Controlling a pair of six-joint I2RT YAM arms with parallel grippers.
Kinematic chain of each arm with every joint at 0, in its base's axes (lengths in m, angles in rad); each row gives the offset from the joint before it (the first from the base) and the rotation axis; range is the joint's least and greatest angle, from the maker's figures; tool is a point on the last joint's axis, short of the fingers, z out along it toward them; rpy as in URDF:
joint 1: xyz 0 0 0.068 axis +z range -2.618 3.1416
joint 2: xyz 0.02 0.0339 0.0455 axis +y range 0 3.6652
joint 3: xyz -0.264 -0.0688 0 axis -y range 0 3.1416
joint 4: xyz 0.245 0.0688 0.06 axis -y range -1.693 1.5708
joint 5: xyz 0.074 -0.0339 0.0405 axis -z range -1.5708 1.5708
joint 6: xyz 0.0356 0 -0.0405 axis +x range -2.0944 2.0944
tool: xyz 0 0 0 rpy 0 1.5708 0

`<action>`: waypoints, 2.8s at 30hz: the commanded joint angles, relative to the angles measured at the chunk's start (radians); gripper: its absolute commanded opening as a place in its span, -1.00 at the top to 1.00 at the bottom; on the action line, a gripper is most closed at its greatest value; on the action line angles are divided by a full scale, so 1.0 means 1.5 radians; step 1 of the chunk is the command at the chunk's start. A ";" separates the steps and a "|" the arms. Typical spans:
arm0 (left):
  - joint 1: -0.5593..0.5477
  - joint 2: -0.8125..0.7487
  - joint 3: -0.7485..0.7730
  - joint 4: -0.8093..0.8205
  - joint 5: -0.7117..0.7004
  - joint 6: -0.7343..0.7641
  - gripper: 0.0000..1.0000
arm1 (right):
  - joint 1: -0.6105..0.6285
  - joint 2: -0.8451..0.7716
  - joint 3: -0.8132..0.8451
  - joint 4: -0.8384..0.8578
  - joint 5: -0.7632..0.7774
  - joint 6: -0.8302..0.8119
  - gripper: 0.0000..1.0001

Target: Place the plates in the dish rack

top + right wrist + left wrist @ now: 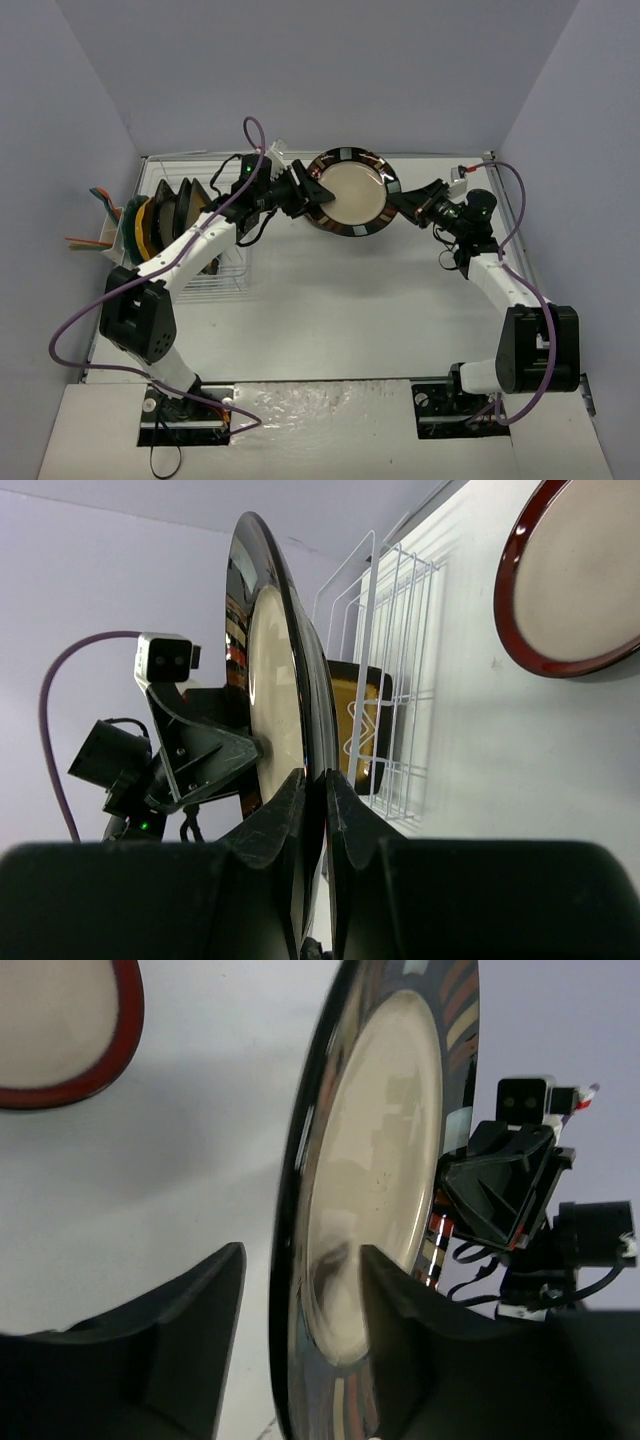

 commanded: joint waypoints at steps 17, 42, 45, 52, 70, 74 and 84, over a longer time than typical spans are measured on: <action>0.002 -0.096 0.037 -0.047 -0.032 0.116 1.00 | 0.027 -0.102 0.066 -0.227 0.028 -0.224 -0.66; 0.115 -0.172 0.298 -0.565 -0.581 0.628 1.00 | 0.021 -0.139 0.054 -0.381 0.074 -0.364 -1.00; 0.132 -0.157 0.306 -0.567 -0.603 0.644 1.00 | 0.021 -0.140 0.051 -0.383 0.074 -0.364 -1.00; 0.134 -0.114 0.280 -0.558 -0.614 0.634 1.00 | 0.020 -0.143 0.047 -0.383 0.077 -0.361 -1.00; 0.140 -0.063 0.118 -0.446 -0.613 0.583 0.90 | 0.020 -0.141 0.029 -0.385 0.080 -0.366 -1.00; 0.148 -0.066 0.109 -0.446 -0.611 0.581 0.63 | 0.021 -0.126 0.027 -0.384 0.083 -0.368 -1.00; 0.159 -0.094 0.105 -0.454 -0.587 0.582 0.19 | 0.023 -0.083 0.036 -0.376 0.105 -0.381 -1.00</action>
